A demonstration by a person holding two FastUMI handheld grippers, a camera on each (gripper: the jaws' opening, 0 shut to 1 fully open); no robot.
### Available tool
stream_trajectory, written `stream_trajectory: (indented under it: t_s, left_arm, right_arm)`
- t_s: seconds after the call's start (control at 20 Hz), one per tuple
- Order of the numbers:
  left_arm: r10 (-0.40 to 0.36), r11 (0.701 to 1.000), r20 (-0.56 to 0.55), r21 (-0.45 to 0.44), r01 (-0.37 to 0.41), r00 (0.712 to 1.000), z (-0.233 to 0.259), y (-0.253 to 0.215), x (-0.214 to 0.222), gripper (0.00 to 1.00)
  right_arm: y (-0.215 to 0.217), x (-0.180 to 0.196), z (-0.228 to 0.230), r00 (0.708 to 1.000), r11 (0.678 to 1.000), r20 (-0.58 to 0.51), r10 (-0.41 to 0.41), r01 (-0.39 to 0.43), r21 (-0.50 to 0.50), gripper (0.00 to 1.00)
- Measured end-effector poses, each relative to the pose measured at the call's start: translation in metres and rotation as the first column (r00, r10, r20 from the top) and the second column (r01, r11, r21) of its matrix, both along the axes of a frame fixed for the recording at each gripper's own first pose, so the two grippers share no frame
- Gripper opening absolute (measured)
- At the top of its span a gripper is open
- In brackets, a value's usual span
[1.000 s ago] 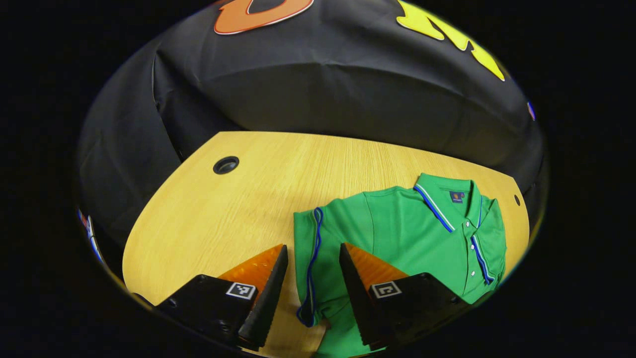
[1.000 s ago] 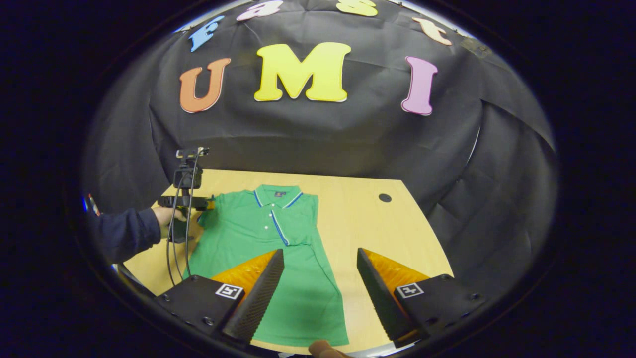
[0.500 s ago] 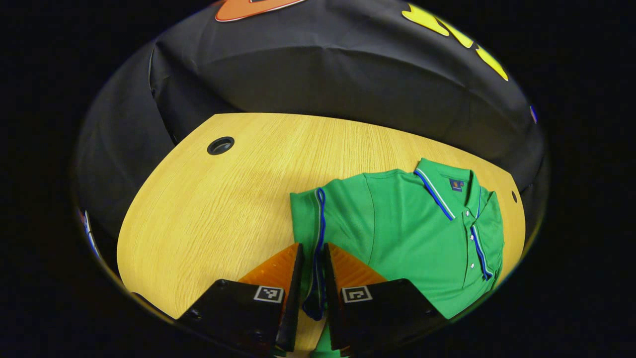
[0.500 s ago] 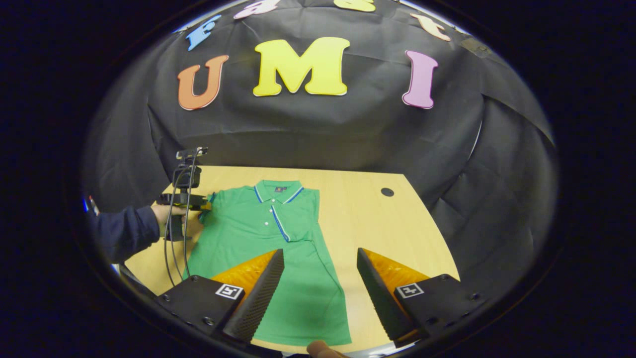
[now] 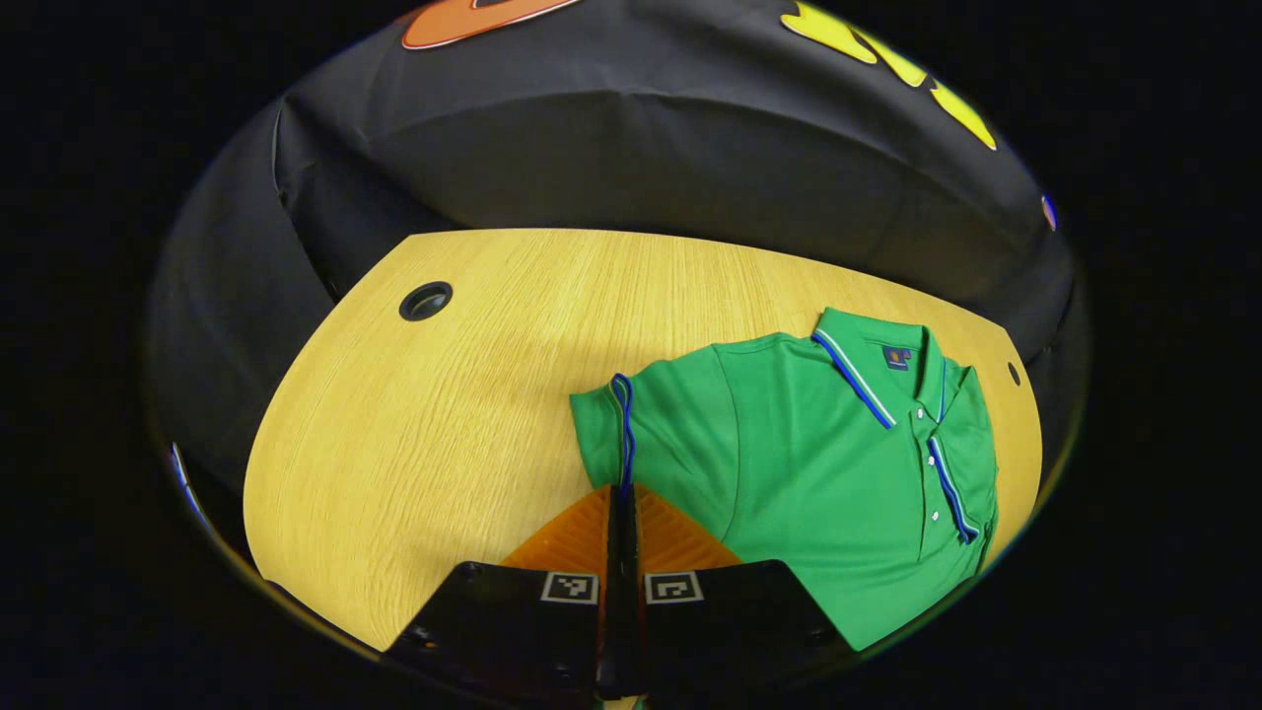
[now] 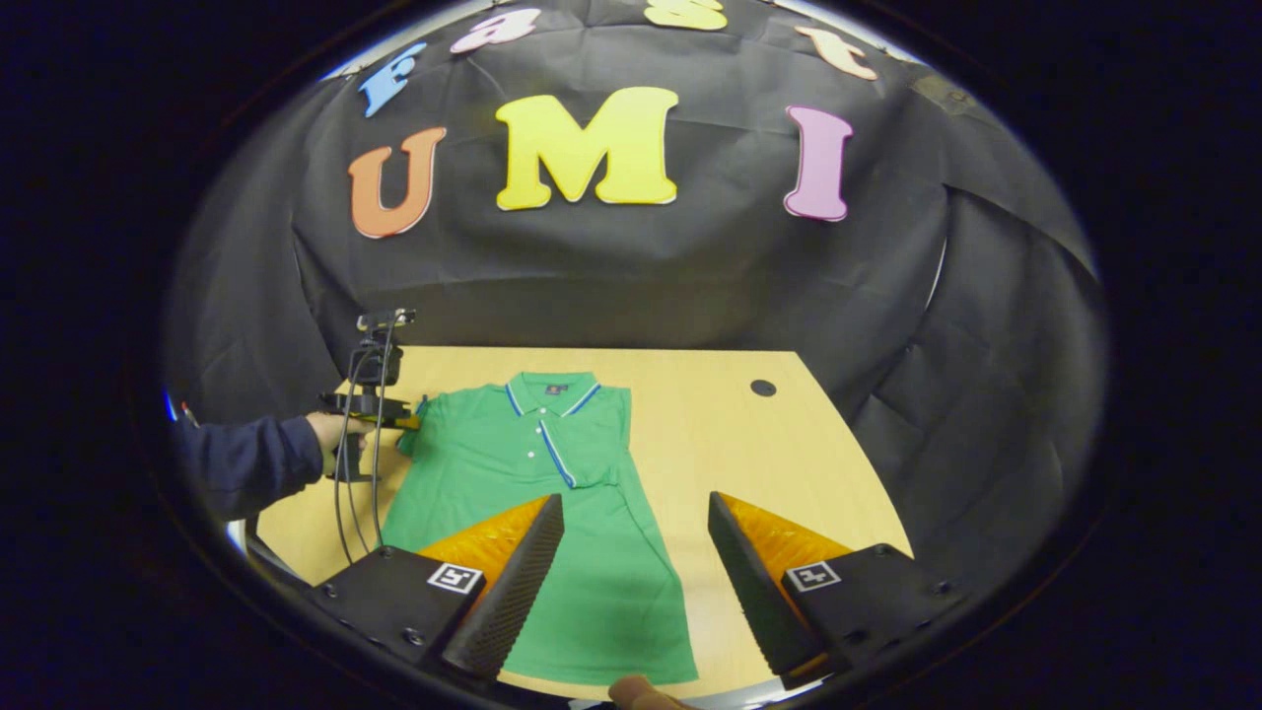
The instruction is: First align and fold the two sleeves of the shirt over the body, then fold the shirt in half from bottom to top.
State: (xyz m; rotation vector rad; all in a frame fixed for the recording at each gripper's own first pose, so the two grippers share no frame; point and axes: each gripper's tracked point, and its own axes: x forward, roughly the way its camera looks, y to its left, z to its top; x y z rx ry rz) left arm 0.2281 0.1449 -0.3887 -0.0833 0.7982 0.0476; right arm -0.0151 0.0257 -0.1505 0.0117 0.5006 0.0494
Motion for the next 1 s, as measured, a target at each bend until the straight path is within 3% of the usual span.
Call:
stream_trajectory:
  t_s: [0.25, 0.45, 1.0]
  left_arm:
    - [-0.037, 0.998, 0.017, 0.047, 0.037, 0.999, 0.021, -0.026, 0.004, 0.03]
    - [-0.130, 0.989, 0.044, 0.082, 0.126, 0.991, 0.039, -0.070, 0.012, 0.04]
    - [-0.361, 0.926, 0.011, 0.119, 0.357, 0.933, 0.027, -0.206, 0.001, 0.04]
  right_arm:
    - [-0.013, -0.001, 0.001, 1.000, 0.999, 0.007, -0.023, 0.023, 0.023, 0.95]
    - [-0.027, -0.005, -0.004, 0.999, 0.998, 0.000, -0.054, 0.054, 0.044, 0.94]
    - [-0.081, -0.016, -0.035, 0.985, 0.985, -0.053, -0.163, 0.165, 0.039, 0.95]
